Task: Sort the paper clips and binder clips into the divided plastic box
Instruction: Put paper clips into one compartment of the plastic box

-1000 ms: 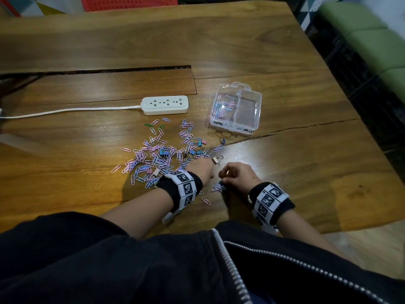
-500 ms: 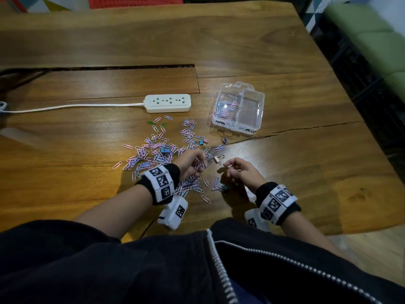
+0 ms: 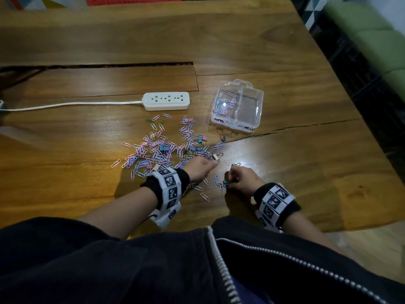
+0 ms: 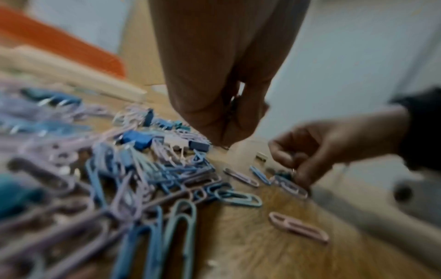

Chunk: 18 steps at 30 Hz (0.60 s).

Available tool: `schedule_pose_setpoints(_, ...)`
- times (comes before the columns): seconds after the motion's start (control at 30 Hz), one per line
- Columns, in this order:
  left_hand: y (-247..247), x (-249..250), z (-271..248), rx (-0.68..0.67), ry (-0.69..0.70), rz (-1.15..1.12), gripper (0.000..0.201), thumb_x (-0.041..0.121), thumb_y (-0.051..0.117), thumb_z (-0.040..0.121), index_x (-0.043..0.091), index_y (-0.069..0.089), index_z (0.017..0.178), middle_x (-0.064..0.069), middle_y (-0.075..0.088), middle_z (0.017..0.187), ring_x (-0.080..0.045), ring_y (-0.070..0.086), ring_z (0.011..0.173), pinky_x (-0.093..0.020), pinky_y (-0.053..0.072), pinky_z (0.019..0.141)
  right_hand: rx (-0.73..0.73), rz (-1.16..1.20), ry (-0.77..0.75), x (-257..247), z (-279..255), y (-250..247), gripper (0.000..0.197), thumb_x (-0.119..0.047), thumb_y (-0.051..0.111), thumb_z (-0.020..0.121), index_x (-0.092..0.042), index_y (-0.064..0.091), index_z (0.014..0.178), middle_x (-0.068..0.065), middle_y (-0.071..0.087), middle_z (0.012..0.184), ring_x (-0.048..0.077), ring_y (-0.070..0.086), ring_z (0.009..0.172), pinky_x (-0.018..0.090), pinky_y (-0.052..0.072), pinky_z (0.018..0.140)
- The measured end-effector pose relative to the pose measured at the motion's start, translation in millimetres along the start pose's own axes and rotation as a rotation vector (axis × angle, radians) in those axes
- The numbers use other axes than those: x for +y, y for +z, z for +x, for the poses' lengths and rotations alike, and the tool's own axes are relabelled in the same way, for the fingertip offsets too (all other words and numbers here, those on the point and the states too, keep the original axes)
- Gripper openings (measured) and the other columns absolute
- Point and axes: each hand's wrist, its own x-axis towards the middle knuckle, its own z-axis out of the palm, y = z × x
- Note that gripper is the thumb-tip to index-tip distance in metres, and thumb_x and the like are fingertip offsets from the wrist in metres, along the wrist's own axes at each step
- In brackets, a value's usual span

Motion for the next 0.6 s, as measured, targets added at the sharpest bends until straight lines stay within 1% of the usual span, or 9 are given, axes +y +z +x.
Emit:
schedule_pose_setpoints(0.03,3.4,0.3,-1.1,-0.018,0.068,0.148,0.039,0.034,0.043,0.095,0.017,0.04,0.06,0.002,0.042,0.06,-0.009,0.038,0.048,-0.021,0.029,0.045,0.012,-0.036,0.0,-0.1,-0.6,-2.3,0.036,-0.001,0.064,0.078,-0.023,0.039,0.063,0.0,0.053,0.081,0.016,0.05,0.085,0.024,0.037,0.073)
schedule_pose_setpoints(0.1,8.3,0.4,-1.9,-0.061,0.135,0.357,0.025,0.037,0.057,0.087,0.016,0.048,0.075,0.005,0.049,0.073,-0.011,0.045,0.066,-0.021,0.033,0.054,0.045,-0.142,-0.004,-0.8,-1.3,-6.7,0.035,0.0,0.061,0.078,-0.024,0.04,0.065,0.003,0.054,0.088,0.018,0.051,0.085,0.026,0.039,0.072)
schedule_pose_setpoints(0.17,13.4,0.3,-0.7,-0.071,0.173,0.521,0.031,0.042,0.067,0.077,0.018,0.055,0.094,0.005,0.055,0.087,-0.013,0.05,0.08,-0.025,0.039,0.064,0.067,-0.18,0.009,-2.1,-1.4,-10.3,0.024,-0.001,0.063,0.077,-0.018,0.047,0.075,0.006,0.057,0.095,0.021,0.055,0.09,0.03,0.046,0.074)
schedule_pose_setpoints(0.2,16.7,-0.2,-0.4,-0.056,0.183,0.592,0.036,0.043,0.068,0.075,0.019,0.056,0.099,0.004,0.057,0.092,-0.014,0.052,0.084,-0.026,0.041,0.068,0.064,-0.158,0.021,-2.3,-1.2,-10.6,0.023,-0.002,0.065,0.076,-0.017,0.049,0.082,0.006,0.058,0.097,0.021,0.056,0.092,0.031,0.048,0.076)
schedule_pose_setpoints(0.3,25.3,0.0,1.9,0.021,0.228,0.772,0.032,0.043,0.064,0.078,0.019,0.057,0.099,-0.001,0.063,0.099,-0.02,0.057,0.094,-0.029,0.043,0.073,0.039,-0.088,-0.001,-2.5,-1.8,-6.8,0.028,-0.008,0.071,0.073,-0.015,0.057,0.096,0.0,0.055,0.093,0.016,0.054,0.087,0.026,0.043,0.073)
schedule_pose_setpoints(0.37,28.2,0.2,3.9,0.027,0.24,0.801,0.024,0.038,0.06,0.082,0.018,0.058,0.095,-0.004,0.064,0.099,-0.021,0.058,0.095,-0.029,0.042,0.072,0.043,-0.122,-0.047,-1.1,-1.5,-1.0,0.029,-0.01,0.071,0.074,-0.014,0.06,0.101,0.001,0.057,0.094,0.015,0.053,0.086,0.025,0.041,0.074)
schedule_pose_setpoints(0.43,27.4,0.1,6.2,-0.028,0.215,0.786,0.016,0.035,0.058,0.085,0.019,0.058,0.088,-0.004,0.062,0.091,-0.021,0.059,0.092,-0.031,0.044,0.073,0.07,-0.15,-0.066,1.8,-0.6,3.9,0.024,-0.012,0.069,0.077,-0.014,0.061,0.099,0.005,0.062,0.099,0.018,0.056,0.09,0.027,0.042,0.076)
schedule_pose_setpoints(0.53,22.6,-1.7,7.9,-0.132,0.168,0.721,0.014,0.031,0.058,0.086,0.02,0.052,0.078,0.0,0.055,0.08,-0.02,0.056,0.08,-0.031,0.046,0.071,0.073,-0.152,-0.045,4.8,-0.7,5.7,0.019,-0.012,0.066,0.079,-0.014,0.061,0.098,0.003,0.06,0.1,0.017,0.054,0.09,0.025,0.037,0.074)
schedule_pose_setpoints(0.6,16.0,-4.2,8.1,-0.159,0.143,0.581,0.02,0.025,0.058,0.085,0.02,0.05,0.068,0.0,0.054,0.071,-0.016,0.054,0.069,-0.026,0.045,0.065,0.076,-0.125,-0.029,6.3,-0.9,4.0,0.017,-0.011,0.064,0.082,-0.013,0.06,0.097,0.002,0.06,0.102,0.017,0.054,0.09,0.024,0.035,0.073)
